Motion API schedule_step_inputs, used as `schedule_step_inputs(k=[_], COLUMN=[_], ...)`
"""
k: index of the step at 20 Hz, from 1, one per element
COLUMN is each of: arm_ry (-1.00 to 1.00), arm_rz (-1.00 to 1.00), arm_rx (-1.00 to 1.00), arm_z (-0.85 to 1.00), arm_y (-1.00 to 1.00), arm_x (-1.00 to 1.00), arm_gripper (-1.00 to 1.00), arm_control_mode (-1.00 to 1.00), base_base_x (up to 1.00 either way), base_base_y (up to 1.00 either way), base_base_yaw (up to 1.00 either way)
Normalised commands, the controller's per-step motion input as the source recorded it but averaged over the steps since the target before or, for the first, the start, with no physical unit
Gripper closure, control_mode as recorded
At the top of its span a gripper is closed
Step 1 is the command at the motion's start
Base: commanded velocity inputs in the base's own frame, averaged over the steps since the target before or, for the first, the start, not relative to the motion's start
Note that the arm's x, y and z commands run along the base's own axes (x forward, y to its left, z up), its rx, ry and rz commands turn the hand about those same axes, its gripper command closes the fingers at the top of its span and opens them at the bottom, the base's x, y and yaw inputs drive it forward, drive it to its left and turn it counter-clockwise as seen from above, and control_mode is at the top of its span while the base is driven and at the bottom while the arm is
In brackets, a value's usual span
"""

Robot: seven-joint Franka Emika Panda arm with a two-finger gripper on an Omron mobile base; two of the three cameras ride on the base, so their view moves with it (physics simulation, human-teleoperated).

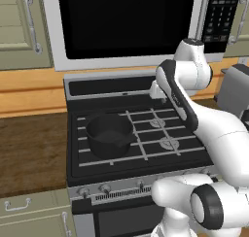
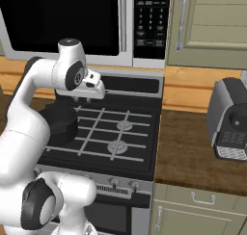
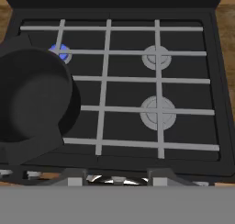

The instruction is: Turn off the rear left burner of the stove.

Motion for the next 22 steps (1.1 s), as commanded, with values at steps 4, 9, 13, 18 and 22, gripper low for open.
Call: schedule_step_inputs(k=[4,9,13,18,22], arm_ry=[0.00,-0.02,-0.02,0.00,-0.04], arm_rz=[0.00,0.03,0.06,0.08,0.05], arm_rx=[-0.03,-0.27,-0.30,-0.21,-0.23], arm_z=[0.00,-0.16,-0.44,-0.64,-0.96], arm_y=[0.11,0.88,1.00,1.00,1.00], arm_x=[-0.11,-0.82,-1.00,-0.94,-0.84], arm_gripper=[-1.00,-1.00,-1.00,-1.00,-1.00], arm_control_mode=[-1.00,-1.00,-1.00,-1.00,-1.00], base_base_x=[0.00,0.00,0.00,0.00,0.00], base_base_y=[0.00,0.00,0.00,0.00,0.00], base_base_yaw=[0.00,0.00,0.00,0.00,0.00])
